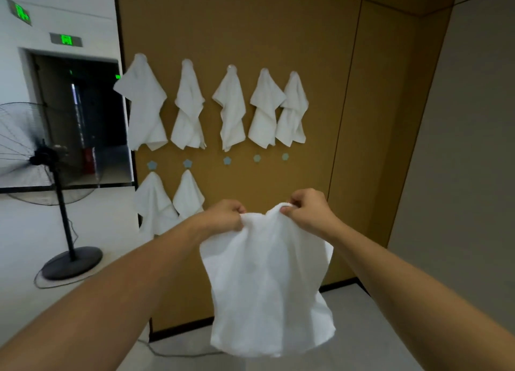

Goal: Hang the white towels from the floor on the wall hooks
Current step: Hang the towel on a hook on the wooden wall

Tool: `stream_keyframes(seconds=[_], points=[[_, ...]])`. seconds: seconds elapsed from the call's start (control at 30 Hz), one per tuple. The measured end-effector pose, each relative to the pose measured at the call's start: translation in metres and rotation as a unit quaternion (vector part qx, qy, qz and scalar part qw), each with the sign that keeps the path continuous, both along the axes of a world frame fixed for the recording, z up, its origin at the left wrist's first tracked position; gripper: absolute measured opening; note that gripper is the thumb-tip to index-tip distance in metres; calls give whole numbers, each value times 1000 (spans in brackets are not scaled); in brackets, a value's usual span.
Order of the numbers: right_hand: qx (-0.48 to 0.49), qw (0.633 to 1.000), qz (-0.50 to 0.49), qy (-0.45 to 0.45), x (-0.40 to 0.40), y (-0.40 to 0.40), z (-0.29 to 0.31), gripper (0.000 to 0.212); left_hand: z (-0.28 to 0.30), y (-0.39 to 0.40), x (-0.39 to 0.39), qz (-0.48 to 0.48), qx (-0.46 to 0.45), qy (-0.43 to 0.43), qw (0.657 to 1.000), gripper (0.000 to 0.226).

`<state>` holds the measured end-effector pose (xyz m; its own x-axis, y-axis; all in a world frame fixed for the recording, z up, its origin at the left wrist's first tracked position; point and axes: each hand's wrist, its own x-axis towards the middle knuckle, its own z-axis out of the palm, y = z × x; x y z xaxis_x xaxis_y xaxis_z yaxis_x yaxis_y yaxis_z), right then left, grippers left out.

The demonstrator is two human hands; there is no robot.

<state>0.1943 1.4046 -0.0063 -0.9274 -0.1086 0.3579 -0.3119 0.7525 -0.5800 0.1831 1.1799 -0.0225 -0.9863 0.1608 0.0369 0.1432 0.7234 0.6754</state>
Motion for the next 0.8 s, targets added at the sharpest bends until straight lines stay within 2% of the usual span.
stream_keyframes(seconds=[0.07, 0.23, 0.37, 0.5, 0.67, 0.73, 0.8], points=[[6, 1000, 6, -13, -44, -21, 3, 24, -2, -15, -38, -4, -2, -26, 1000, 29], [-37, 998, 26, -45, -141, -64, 1, 24, -3, -63, -126, 20, -21, -10, 1000, 27], [-68, 994, 61, -55, -202, -94, -12, 22, -16, -83, -185, -9, -44, -9, 999, 4], [-47, 993, 92, -54, -271, -114, -25, 18, -35, -94, -246, 48, 4, 71, 996, 19], [-24, 990, 137, -40, -374, -121, -38, 31, -43, -121, -319, 104, 52, 101, 988, 16], [-27, 988, 153, -21, -417, -124, -43, 25, -39, -124, -357, 112, 54, 112, 986, 10], [-54, 985, 166, 6, -460, -124, -46, 12, -33, -124, -398, 125, 99, 115, 981, 9]])
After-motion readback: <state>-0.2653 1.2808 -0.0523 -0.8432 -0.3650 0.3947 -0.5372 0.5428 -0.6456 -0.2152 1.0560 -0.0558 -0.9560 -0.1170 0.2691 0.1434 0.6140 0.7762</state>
